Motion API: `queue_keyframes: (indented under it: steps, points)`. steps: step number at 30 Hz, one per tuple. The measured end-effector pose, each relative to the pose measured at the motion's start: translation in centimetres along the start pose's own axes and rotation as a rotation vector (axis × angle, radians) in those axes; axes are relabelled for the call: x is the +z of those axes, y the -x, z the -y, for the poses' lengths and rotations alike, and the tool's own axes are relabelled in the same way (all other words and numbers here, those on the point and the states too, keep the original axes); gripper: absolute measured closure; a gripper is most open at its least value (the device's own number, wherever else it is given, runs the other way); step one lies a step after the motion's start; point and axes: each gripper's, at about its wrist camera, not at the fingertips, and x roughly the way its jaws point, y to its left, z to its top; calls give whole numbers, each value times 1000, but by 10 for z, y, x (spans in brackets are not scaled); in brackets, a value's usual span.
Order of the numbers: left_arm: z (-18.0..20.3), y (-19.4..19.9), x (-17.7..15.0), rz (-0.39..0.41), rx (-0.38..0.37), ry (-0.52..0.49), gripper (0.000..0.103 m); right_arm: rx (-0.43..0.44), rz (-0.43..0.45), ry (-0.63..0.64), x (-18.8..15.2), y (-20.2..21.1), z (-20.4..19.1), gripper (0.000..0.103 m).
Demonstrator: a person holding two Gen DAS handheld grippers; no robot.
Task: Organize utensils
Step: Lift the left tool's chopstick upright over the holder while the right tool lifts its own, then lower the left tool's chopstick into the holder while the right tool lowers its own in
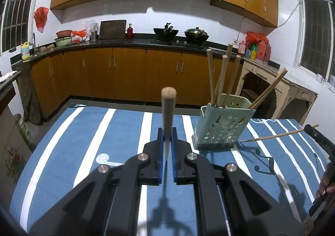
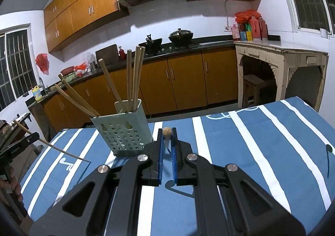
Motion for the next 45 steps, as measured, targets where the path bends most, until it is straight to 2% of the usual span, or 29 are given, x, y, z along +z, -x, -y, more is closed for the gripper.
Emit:
queue_keyframes:
  steps: [14,22,30,37,41,45]
  points:
    - [20,18,23,42,-61,-46,95,48,57,22,35,17,-16,96]
    - [42,38,57,86,-150,-62,95,122,131,43,71,37,-35,96]
    - [79,55,101,162,-232,-95,95,198,242,70,114,47,-62,96]
    - [101,39,131,207,-220,-95,95,190,320,78,143,32,-76,96]
    - [106,17,137,199,-196,-100,95,160,341,79,146,13,-77,96]
    - [107,-4,137,177,-179,-106,95,152,321,68,137,-8,-75,96]
